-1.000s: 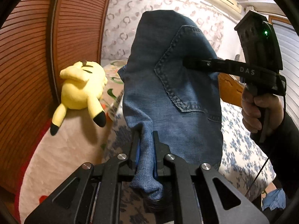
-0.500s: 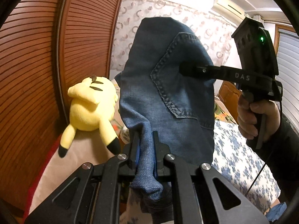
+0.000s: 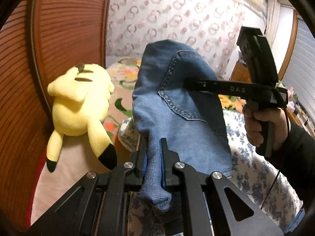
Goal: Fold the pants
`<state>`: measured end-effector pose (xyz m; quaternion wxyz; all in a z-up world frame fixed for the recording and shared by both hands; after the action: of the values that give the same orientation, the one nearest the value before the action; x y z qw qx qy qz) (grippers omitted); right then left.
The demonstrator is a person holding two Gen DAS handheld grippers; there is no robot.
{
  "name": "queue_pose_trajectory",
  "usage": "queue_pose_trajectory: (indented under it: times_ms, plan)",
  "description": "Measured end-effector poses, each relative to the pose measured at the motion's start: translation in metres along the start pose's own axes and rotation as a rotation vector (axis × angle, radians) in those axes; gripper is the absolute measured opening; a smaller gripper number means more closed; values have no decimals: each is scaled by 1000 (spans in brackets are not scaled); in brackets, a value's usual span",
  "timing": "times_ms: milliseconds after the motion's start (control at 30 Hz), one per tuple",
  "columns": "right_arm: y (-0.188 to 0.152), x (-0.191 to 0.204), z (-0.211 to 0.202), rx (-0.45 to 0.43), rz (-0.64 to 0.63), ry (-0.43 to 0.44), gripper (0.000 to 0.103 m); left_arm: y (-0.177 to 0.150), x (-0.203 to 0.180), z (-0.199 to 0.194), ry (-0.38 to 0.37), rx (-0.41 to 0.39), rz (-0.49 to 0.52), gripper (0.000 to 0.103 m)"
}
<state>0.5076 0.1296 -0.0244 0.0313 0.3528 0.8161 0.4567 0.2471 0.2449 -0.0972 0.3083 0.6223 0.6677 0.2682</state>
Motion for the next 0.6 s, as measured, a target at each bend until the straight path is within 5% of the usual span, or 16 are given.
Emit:
queue_pose_trajectory:
  times_ms: [67,233,533,600]
  plan:
    - [-3,-11,10,21,24,-25,45,-1,-2,9,2,24,7,11]
    - [2,-32,17,66,75,-77,60,-2,-4,24,8,61,21,11]
    - [7,-12,-26,-36,39,-154,63,-4,-5,35,38,92,38,13]
    - [9,-3,-29,-60,27,-112,52,-5,-5,34,39,91,37,13]
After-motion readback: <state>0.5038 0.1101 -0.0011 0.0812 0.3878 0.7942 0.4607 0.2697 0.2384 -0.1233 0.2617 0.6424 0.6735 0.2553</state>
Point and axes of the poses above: each gripper's, at about its wrist camera, not at the fingertips, and z roughly the way its jaws point, x to its left, y to its top, the point moved 4 cm from there along z, roughly the way its jaws point, and after that the axes turned 8 degrees about z, right-handed, at the moved point
